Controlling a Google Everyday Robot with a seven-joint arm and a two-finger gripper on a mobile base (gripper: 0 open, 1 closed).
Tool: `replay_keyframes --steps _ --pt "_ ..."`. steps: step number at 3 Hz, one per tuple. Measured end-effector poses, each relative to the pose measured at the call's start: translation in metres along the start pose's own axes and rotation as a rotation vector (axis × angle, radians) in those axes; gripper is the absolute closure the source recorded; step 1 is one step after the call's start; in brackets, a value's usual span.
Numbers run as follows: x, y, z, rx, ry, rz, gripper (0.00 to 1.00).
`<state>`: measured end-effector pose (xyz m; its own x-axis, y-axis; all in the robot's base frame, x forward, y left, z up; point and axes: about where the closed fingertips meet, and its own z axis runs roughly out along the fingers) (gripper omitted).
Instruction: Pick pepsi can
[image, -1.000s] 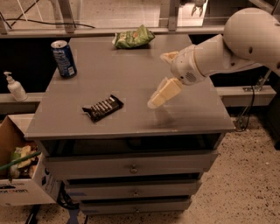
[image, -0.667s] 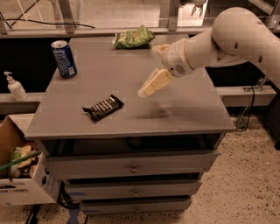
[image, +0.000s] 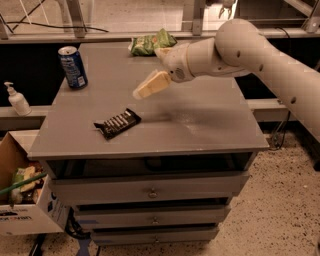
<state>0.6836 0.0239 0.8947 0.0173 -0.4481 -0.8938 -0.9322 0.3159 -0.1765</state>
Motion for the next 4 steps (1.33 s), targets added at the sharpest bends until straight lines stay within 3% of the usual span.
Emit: replay_keyframes --steps 1,2,4 --pt "-0.015 0.010 0.043 -0.033 -0.077 0.008 0.00" --pt "-0.015 0.010 0.043 -0.033 -0.077 0.008 0.00" --pt "-0.009 0.001 0.097 -0.025 -0.155 -0.006 0.00"
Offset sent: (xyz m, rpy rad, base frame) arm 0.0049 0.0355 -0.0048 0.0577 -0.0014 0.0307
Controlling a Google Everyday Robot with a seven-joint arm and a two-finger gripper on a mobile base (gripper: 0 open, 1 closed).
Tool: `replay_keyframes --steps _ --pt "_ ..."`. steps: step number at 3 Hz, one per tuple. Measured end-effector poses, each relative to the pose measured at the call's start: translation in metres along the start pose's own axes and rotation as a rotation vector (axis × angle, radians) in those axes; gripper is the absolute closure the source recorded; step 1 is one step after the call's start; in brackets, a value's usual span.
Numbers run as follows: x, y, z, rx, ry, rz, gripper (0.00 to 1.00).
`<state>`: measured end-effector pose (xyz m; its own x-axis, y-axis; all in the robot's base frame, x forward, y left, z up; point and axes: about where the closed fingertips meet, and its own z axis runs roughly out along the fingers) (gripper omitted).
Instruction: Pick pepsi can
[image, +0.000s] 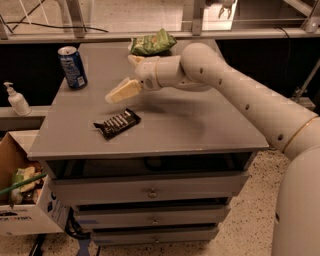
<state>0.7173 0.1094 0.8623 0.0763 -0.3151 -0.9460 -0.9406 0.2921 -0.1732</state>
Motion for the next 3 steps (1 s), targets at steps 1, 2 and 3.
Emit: replay_keyframes --steps 1,2,3 --pt "-0.004 -0.003 0.035 -0.012 -0.039 0.024 0.00" --pt "-0.013 0.001 0.070 -0.045 -0.060 0.057 0.00" --pt "-0.026 0.007 0.106 -0.089 -0.083 0.081 0.00"
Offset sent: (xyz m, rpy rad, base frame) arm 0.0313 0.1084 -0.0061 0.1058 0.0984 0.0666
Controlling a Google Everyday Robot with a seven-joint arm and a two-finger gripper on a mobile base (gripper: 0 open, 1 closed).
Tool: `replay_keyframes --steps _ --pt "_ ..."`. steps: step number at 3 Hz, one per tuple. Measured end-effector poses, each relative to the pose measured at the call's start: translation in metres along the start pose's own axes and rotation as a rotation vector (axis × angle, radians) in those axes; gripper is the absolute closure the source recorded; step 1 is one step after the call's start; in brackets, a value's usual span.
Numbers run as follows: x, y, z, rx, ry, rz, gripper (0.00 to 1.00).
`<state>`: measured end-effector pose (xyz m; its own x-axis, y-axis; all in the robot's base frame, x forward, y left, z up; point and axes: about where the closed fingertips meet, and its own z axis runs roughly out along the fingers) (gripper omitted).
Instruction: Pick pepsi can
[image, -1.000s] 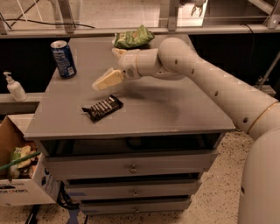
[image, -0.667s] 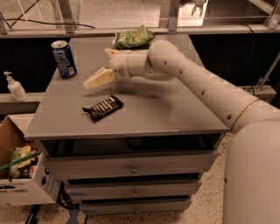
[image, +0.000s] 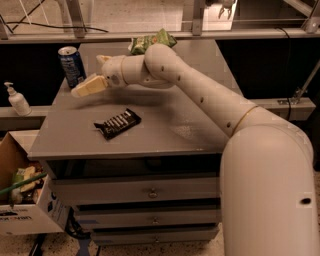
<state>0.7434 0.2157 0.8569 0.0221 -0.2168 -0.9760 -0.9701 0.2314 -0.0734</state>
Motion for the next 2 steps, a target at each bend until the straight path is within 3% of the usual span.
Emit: replay_keyframes --steps 1,2 --pt "-0.010 0.004 0.033 -0.031 -0.030 0.015 0.00" --pt "-0.016 0.008 0.056 -0.044 -0.067 0.022 0.18"
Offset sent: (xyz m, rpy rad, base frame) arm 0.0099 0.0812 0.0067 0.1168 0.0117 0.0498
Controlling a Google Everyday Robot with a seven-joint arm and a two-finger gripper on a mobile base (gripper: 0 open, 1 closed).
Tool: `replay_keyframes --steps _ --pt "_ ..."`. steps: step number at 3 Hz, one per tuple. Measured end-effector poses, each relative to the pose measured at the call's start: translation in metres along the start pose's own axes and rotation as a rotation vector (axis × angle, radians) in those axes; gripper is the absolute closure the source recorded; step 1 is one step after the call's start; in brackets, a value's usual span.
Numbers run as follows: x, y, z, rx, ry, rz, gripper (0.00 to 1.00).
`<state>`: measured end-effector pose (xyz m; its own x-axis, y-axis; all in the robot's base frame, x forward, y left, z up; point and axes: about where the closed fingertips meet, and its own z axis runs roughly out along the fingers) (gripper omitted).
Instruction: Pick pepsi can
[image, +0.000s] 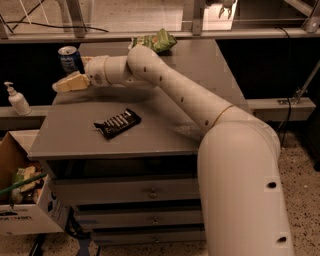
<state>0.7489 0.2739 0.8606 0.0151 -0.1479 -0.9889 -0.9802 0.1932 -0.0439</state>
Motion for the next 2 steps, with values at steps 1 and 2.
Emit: replay_keyframes --steps 1,2 --pt "-0.0035 0.0011 0.0056 0.013 -0.019 -0.017 0.41" --pt "-0.0063 0.0000 0.0028 0.034 -0.030 -0.033 0.64"
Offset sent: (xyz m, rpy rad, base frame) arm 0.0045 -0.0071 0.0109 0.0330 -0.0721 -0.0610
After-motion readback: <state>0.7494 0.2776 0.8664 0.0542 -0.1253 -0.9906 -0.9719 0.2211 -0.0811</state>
